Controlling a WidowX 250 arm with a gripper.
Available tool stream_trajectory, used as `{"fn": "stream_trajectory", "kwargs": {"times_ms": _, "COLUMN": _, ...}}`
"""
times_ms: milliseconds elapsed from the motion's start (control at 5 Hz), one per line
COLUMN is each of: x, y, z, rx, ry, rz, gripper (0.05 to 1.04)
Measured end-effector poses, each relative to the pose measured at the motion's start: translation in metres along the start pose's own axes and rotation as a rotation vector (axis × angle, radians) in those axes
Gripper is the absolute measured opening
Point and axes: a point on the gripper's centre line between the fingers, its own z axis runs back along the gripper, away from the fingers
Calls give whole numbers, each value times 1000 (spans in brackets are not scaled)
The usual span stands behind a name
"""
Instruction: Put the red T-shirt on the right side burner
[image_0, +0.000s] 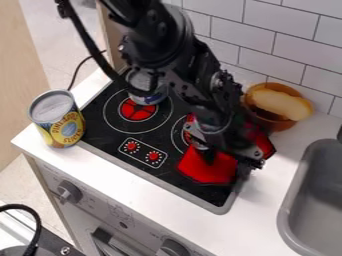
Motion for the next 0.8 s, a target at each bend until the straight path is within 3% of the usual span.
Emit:
{"fn": "stream_trajectory", "kwargs": {"times_ms": 400, "x": 5, "y": 13, "z": 37, "rx": -10, "ry": -53, "rz": 23, "gripper": 999}}
{"fn": "stream_trajectory", "kwargs": {"times_ms": 600, "x": -6, "y": 30, "z": 49, "rx": 32, "ry": 65, "rz": 0, "gripper": 999}}
{"fn": "stream_trajectory", "kwargs": {"times_ms": 800, "x": -16, "y": 59, "z": 62, "rx": 95, "ry": 72, "rz": 5, "gripper": 999}}
